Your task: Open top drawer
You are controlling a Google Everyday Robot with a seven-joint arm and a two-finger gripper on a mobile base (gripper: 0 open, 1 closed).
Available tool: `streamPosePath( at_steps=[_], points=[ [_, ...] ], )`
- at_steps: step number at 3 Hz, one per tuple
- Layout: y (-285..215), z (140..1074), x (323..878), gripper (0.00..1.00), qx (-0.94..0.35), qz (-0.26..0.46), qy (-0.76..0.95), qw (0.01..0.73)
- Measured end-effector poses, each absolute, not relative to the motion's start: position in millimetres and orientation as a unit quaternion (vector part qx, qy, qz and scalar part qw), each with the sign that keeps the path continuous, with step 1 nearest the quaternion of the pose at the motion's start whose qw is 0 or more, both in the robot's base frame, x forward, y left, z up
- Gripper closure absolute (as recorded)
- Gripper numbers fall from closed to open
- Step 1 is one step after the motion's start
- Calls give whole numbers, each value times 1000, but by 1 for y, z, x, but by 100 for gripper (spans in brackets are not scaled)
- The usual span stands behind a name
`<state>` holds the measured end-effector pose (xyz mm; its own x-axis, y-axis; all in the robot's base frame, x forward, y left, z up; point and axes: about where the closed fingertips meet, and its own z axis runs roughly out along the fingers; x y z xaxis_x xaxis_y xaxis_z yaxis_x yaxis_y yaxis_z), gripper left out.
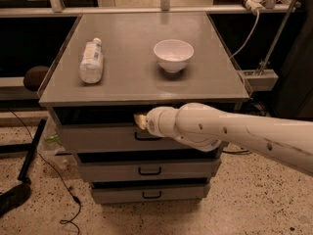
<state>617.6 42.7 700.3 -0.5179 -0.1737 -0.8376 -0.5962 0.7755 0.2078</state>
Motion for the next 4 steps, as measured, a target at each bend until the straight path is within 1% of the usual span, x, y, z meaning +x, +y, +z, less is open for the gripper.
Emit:
streamPosePath(
  at_steps=[3,4],
  points=[
    [40,702,612,100,-234,238,841,426],
    [34,698,601,100,-243,229,848,412]
  ],
)
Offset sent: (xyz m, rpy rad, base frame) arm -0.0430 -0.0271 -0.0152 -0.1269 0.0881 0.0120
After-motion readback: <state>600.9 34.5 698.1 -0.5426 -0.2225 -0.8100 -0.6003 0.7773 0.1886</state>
